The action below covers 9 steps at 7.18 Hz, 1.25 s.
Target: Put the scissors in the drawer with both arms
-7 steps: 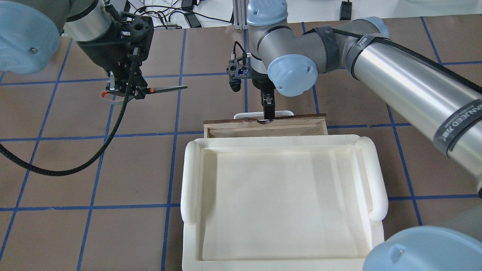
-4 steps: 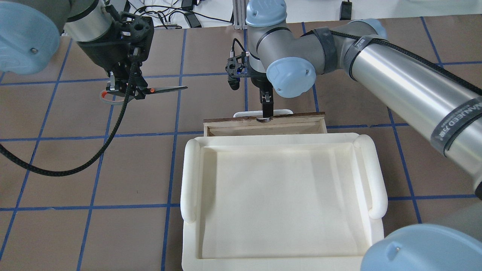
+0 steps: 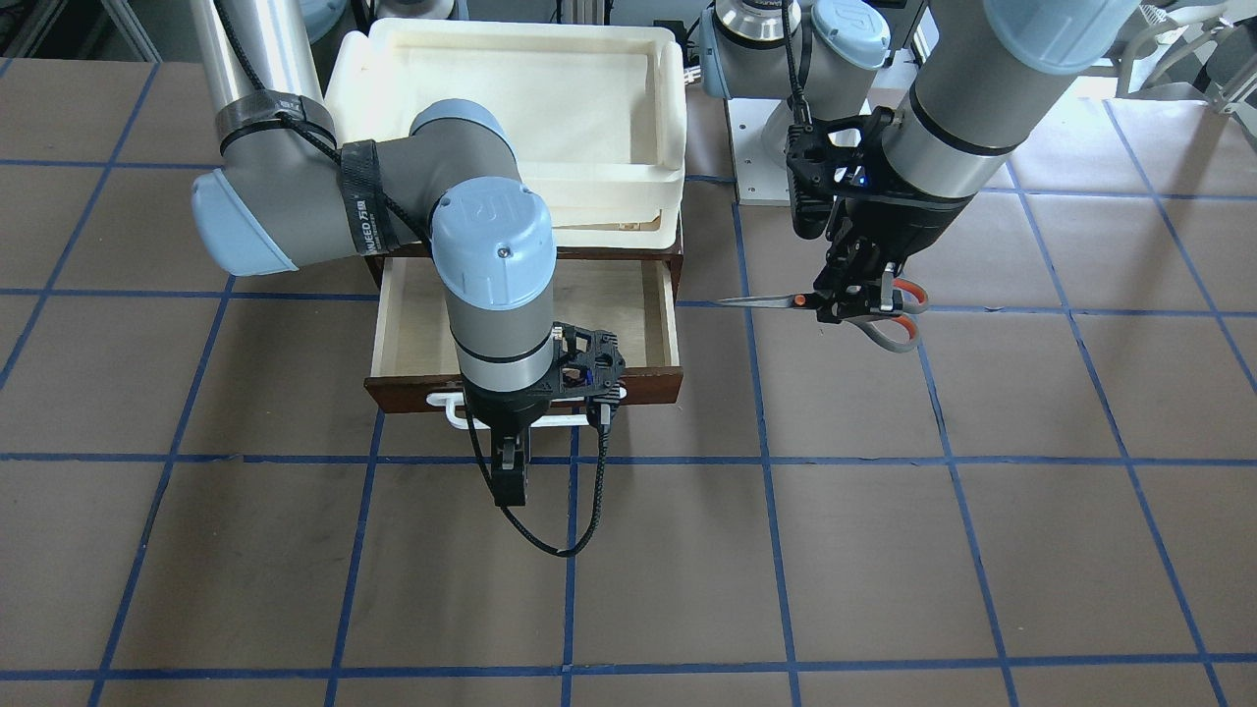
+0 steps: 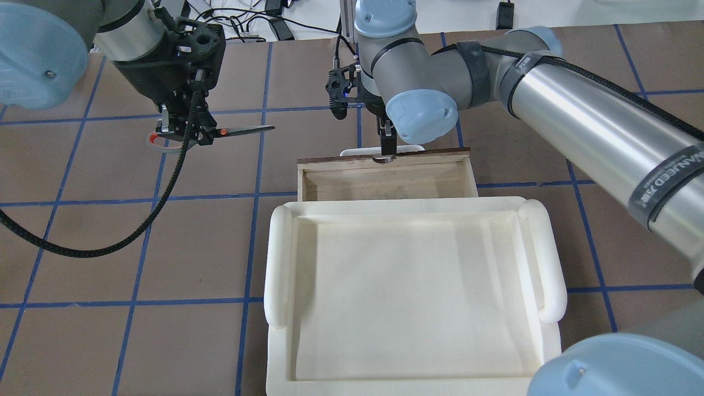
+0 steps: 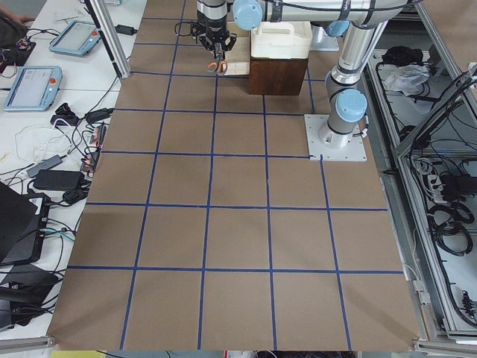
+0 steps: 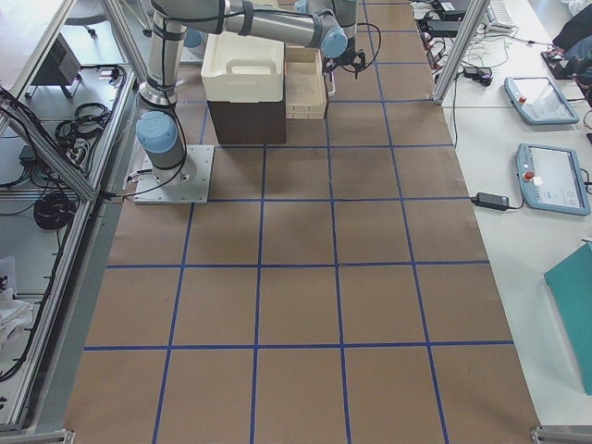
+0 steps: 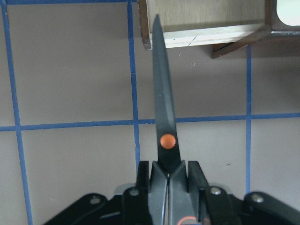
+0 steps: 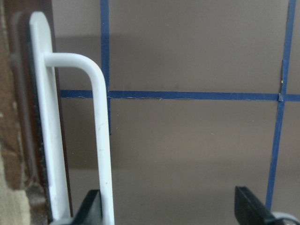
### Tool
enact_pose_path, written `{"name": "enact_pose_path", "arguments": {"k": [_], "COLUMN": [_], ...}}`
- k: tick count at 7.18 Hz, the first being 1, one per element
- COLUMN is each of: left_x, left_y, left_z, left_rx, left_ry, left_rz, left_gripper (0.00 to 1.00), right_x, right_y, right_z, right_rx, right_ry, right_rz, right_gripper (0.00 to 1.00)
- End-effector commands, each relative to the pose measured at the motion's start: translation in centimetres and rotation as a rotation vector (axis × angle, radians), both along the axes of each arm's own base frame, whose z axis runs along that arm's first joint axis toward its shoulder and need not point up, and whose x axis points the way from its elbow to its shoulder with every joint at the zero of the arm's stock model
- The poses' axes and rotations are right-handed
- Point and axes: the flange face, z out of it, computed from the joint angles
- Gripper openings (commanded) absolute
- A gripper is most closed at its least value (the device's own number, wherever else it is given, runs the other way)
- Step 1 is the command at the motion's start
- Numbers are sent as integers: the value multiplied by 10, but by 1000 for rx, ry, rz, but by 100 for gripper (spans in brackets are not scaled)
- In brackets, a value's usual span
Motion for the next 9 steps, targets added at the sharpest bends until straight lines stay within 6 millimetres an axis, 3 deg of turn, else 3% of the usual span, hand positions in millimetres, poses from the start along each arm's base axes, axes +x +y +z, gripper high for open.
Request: {"name": "enact_pose_path", "arguments": {"k": [1, 9], "left_x": [0, -1], "left_y": [-1, -1], "left_z": [-1, -3], "left_rx": [2, 6], "left_ry": [2, 5], "left_rz": [0, 0], "left_gripper": [12, 12], "right_x": [0, 0], "right_y": [-3, -24], "right_z": [-1, 0], "right_rx": [-18, -106], "right_ry": [-7, -41], "right_rz": [-1, 2], "right_gripper": [98, 97]}}
